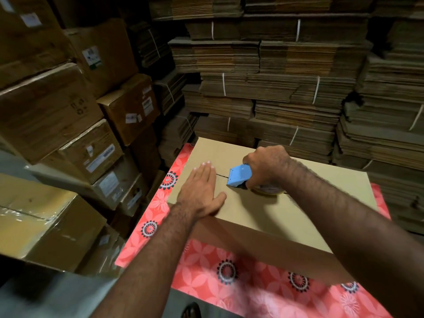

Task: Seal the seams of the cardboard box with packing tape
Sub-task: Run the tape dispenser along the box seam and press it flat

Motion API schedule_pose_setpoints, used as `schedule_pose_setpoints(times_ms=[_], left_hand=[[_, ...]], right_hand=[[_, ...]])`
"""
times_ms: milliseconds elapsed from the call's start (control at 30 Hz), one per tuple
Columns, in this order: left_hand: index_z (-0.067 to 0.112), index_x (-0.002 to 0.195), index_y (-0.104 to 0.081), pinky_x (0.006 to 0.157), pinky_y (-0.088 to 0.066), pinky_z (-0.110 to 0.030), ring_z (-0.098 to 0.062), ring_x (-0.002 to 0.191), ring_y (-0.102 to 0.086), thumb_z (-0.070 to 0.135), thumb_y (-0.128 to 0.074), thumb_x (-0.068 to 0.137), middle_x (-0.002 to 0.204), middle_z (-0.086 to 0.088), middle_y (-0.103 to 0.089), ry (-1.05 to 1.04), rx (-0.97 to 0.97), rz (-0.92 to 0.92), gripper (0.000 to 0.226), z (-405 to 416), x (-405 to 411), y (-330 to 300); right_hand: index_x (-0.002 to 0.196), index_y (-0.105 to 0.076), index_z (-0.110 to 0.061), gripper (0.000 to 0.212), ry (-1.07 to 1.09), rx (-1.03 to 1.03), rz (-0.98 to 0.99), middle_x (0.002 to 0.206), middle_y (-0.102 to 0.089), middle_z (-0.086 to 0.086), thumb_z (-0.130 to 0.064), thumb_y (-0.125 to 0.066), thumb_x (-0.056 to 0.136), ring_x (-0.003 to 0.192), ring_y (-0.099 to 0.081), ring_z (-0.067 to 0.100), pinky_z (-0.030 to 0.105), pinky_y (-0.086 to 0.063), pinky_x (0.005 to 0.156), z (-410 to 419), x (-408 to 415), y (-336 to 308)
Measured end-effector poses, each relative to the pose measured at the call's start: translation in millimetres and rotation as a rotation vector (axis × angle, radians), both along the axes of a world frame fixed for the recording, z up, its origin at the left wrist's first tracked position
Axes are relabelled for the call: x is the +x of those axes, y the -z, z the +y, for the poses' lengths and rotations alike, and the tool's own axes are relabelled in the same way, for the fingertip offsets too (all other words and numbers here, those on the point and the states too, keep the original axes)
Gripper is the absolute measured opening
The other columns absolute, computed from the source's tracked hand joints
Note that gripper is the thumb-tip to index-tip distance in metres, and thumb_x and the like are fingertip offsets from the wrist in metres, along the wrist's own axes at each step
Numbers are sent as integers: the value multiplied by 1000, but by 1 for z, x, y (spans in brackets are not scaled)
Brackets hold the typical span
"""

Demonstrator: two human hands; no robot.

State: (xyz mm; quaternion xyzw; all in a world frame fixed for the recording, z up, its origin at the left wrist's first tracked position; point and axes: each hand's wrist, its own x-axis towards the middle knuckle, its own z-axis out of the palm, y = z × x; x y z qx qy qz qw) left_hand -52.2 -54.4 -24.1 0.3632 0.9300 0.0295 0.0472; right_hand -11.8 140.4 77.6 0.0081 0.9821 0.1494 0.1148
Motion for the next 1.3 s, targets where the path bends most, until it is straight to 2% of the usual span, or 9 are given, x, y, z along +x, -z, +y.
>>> schedule_pose_setpoints(times_ms=[100,267,400,533,700,833,1000,1167,1300], left_hand=[[2,158,-5,125,1,-40,-25,155,0,61,-5,83,167,-16,-1,77,-3,31,95,3,4,4],[-2,157,-7,125,-2,-43,-30,154,-1,77,-17,83,166,-21,-3,-157,37,69,109,-8,-3,4],[-1,157,-5,125,3,-39,-27,154,3,75,-13,85,166,-19,1,44,31,42,105,-3,0,7],[6,159,-9,125,0,-41,-19,155,1,71,-22,94,168,-10,0,180,48,73,93,-5,0,11],[10,160,-6,125,1,-40,-14,154,1,79,-16,86,169,-4,0,113,56,94,101,-21,-23,10],[6,159,1,123,7,-34,-18,154,8,82,-27,86,167,-9,8,55,61,34,109,-32,-33,6],[5,159,-3,125,3,-40,-18,154,7,91,-14,77,168,-9,5,18,27,50,119,-23,-28,8],[6,159,-2,125,0,-43,-19,155,4,93,-11,74,168,-9,3,10,13,52,121,-25,-30,10],[6,159,-3,125,0,-43,-19,155,4,93,-11,75,168,-9,2,19,21,55,121,-24,-31,10]], right_hand=[[124,-60,-31,59,2,-11,-10,95,-62,-4,-65,-64,76,87,-60,18,33,-46,68,3,1,0],[124,-60,-31,59,-1,-17,-11,96,-62,-5,-64,-64,76,88,-61,18,33,-46,69,6,0,1],[125,-59,-31,60,-3,-2,-16,95,-61,-4,-65,-64,76,87,-60,18,32,-46,68,5,-1,2],[125,-59,-31,59,-5,-9,-27,98,-64,-4,-65,-64,76,89,-61,17,31,-49,67,5,-4,4],[124,-59,-35,59,-3,-56,8,102,-63,-3,-66,-64,74,89,-58,19,32,-44,65,4,-14,-4],[124,-61,-32,59,-19,-31,-11,95,-61,-3,-64,-65,74,84,-58,19,32,-45,64,-13,-28,-5],[120,-61,-30,56,1,4,-55,90,-56,-4,-63,-63,76,83,-59,20,33,-44,64,-17,-29,-2],[125,-57,-42,65,0,-69,4,103,-65,-3,-73,-62,68,95,-63,23,31,-43,64,12,-8,-15],[127,-53,-47,68,62,-77,-18,102,-67,-8,-76,-60,66,94,-63,21,33,-50,67,50,24,-25]])
